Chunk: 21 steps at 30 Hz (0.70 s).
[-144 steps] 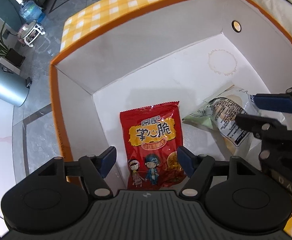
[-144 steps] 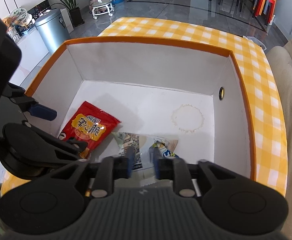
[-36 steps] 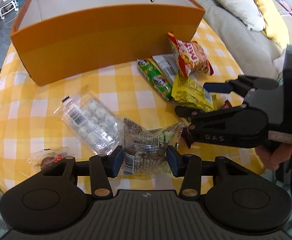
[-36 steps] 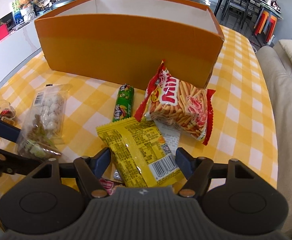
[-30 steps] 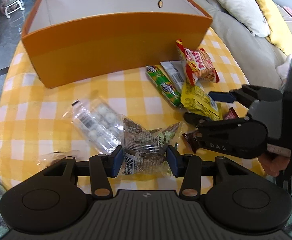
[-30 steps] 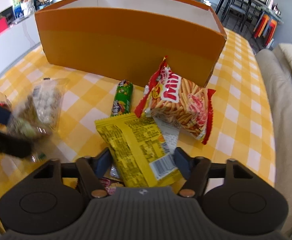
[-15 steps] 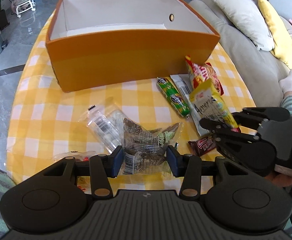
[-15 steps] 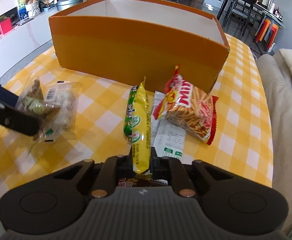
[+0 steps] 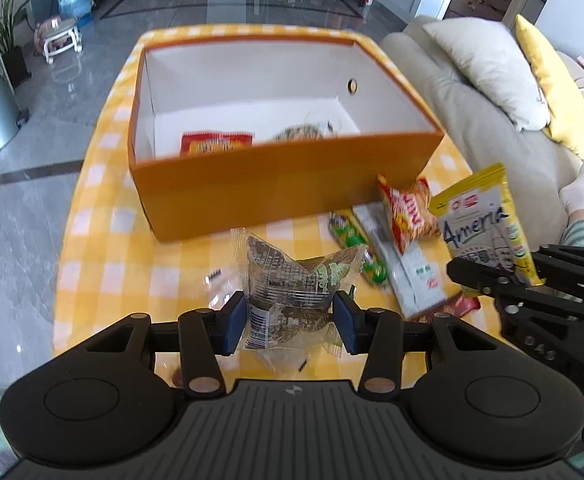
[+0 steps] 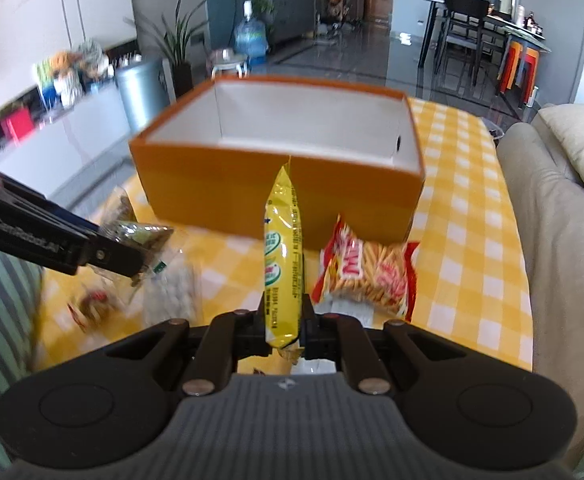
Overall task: Organize snacks
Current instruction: 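Carry the nut pack and yellow wafer bag into the orange box and release both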
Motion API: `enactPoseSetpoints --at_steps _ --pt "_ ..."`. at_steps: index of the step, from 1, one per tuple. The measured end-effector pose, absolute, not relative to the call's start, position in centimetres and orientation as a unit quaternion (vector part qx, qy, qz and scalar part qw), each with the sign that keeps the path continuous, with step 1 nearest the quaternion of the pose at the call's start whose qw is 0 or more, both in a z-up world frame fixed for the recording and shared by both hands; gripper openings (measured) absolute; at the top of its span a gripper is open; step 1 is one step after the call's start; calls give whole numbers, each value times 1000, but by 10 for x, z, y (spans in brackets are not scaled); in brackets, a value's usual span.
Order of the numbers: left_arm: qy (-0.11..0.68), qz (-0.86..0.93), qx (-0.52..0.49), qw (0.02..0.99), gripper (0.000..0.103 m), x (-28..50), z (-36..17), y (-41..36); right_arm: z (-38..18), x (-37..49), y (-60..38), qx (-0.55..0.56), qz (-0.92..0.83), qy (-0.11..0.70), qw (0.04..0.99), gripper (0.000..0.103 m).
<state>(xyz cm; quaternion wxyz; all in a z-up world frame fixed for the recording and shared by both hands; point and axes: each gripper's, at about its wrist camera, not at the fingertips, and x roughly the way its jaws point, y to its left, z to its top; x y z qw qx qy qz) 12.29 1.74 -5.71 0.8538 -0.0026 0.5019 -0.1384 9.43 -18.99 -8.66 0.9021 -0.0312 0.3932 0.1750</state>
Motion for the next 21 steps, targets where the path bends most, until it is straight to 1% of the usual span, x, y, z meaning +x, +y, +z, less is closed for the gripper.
enactPoseSetpoints --at_steps 8,14,21 --pt "465 -138 21 874 53 151 -25 11 -50 109 -208 5 165 353 921 7" --pt "437 -127 27 890 53 186 -3 7 -26 143 -210 15 165 330 929 7" --pt "447 -105 29 888 53 234 -6 1 -14 190 -193 -21 149 318 936 7"
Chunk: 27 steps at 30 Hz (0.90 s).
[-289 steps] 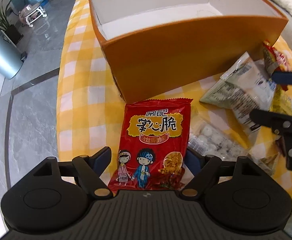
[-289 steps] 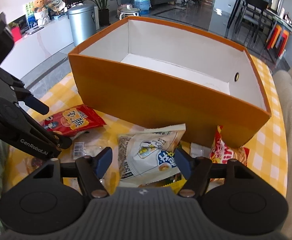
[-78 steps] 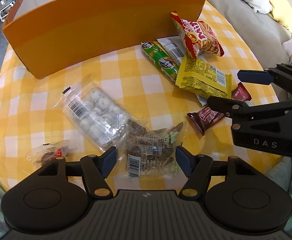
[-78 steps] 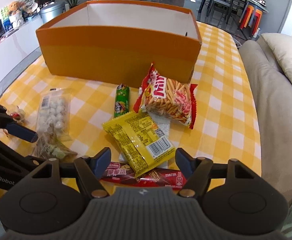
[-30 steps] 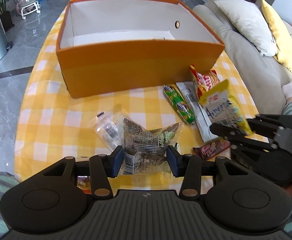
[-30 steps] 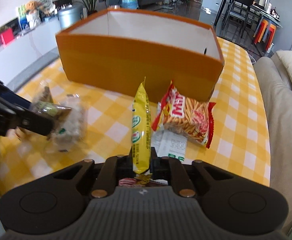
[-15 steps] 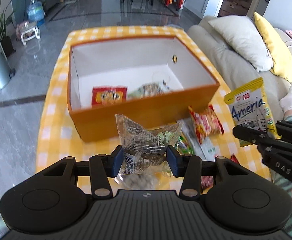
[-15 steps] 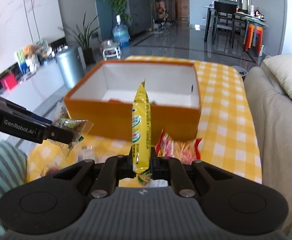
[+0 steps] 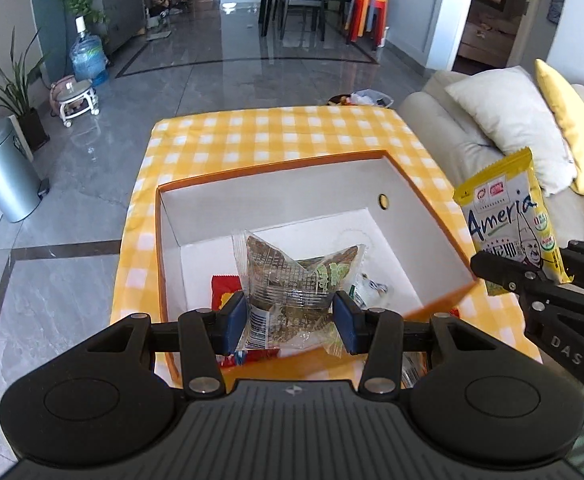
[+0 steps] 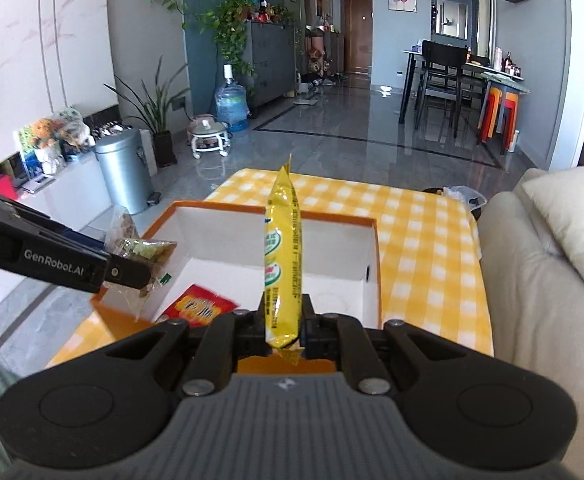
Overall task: Organize snacks
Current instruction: 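Carry the nut pack and yellow wafer bag into the orange box and release both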
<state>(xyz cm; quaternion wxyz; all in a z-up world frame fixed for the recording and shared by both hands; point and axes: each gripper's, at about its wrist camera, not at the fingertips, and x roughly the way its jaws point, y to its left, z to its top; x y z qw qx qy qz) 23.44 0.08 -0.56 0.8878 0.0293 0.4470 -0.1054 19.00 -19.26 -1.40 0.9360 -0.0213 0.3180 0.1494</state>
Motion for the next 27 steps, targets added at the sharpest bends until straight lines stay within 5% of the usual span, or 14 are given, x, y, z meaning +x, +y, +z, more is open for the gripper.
enactPoseSetpoints --at_steps 27 --pt "591 -72 102 797 54 300 -102 -18 -110 314 -121 -226 92 478 844 7"
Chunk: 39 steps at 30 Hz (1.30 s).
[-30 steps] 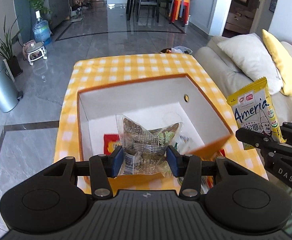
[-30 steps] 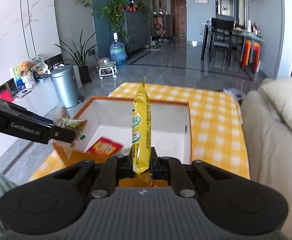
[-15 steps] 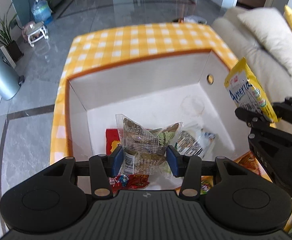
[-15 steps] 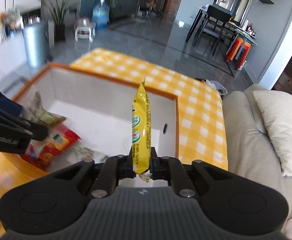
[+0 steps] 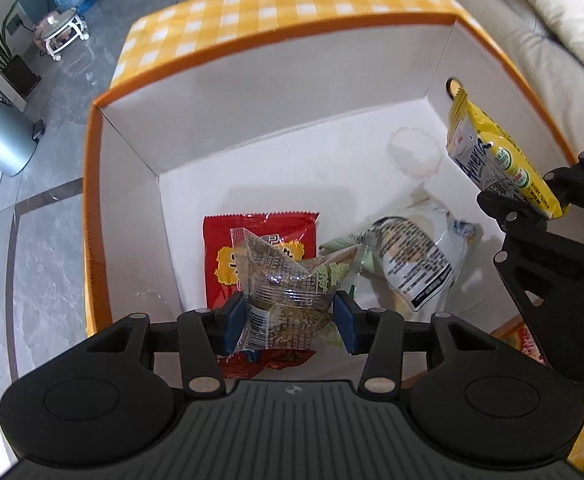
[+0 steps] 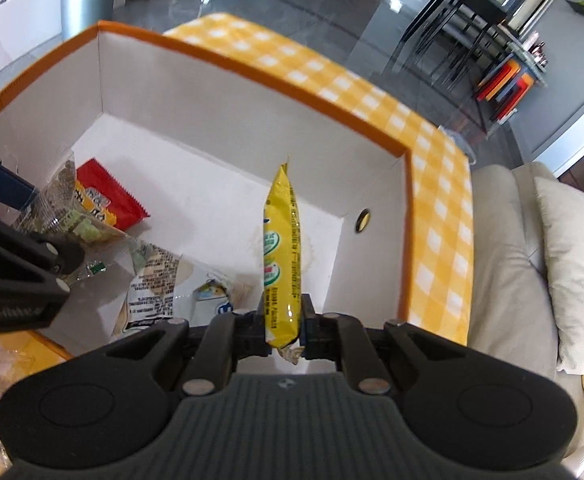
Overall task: Organize snacks
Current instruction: 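Carry the nut pack and yellow wafer bag into the orange box and release both, then move both tools back toward the remaining snacks on the table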
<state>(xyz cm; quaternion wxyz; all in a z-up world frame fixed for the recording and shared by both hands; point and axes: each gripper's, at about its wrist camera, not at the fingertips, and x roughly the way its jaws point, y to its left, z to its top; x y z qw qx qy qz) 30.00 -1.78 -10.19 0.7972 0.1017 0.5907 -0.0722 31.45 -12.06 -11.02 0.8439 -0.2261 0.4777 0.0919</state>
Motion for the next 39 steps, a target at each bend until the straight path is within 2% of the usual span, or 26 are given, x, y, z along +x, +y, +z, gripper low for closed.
enactPoseSetpoints --at_steps 14,15,17,21,23,29,33,39 --pt "593 -66 108 795 66 302 -103 -21 -115 322 -119 -208 106 513 826 10" --pt "589 -65 110 798 68 302 -101 -20 -113 322 -119 -206 106 513 826 13" --pt "579 -65 110 805 73 298 -95 -20 -110 320 -119 -201 106 512 828 30" --pt "561 -72 109 818 79 290 -84 -17 -99 316 -121 -185 111 505 836 40" --pt "549 -71 112 825 79 284 -77 -16 -90 312 -123 -177 113 497 842 50" --pt "517 -66 109 846 80 268 -57 -10 -67 288 -130 -154 106 463 866 61" --pt "496 -61 109 859 80 250 -42 -3 -52 266 -136 -127 103 439 883 62" --pt "473 -65 102 873 80 220 -22 10 -34 225 -146 -91 110 406 903 70"
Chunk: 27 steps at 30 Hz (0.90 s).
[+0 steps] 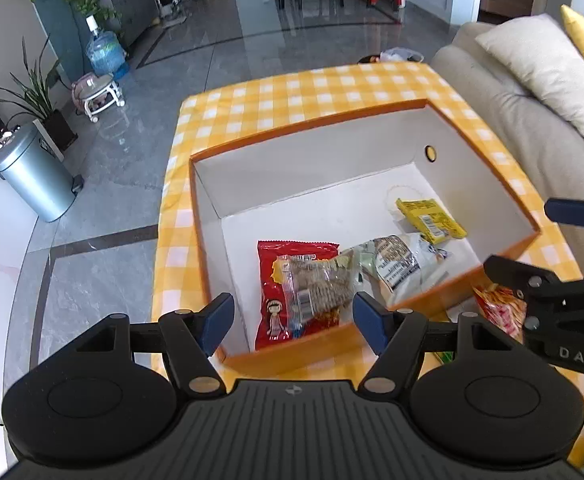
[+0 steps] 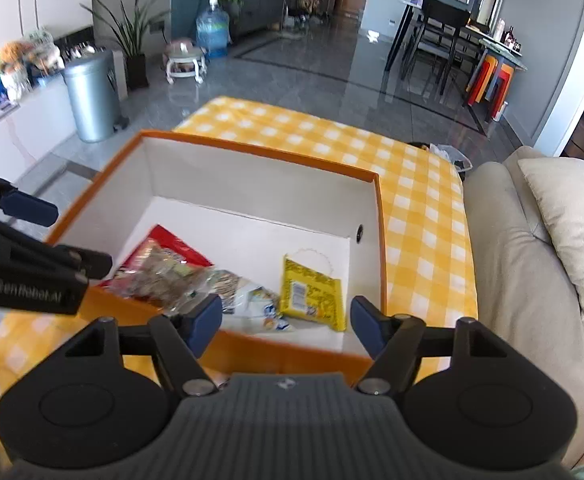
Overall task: Organize snacks
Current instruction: 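Move both tools back toward the remaining snacks on the table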
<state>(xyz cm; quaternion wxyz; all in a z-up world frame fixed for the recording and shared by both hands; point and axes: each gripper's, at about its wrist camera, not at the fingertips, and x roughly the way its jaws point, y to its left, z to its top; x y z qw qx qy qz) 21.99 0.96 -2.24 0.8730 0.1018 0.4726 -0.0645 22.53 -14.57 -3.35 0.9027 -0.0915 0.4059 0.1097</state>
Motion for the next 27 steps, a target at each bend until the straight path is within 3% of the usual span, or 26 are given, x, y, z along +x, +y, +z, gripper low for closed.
enactPoseSetpoints --at_steps 4,9,27 --pt "460 -74 112 878 80 195 -13 15 -28 191 -153 -79 118 388 910 76" --pt "460 -86 128 874 82 165 -14 23 -34 150 -167 -65 119 378 916 76" --pt "539 -97 52 835 82 98 -75 37 -96 90 -210 -19 55 484 873 76"
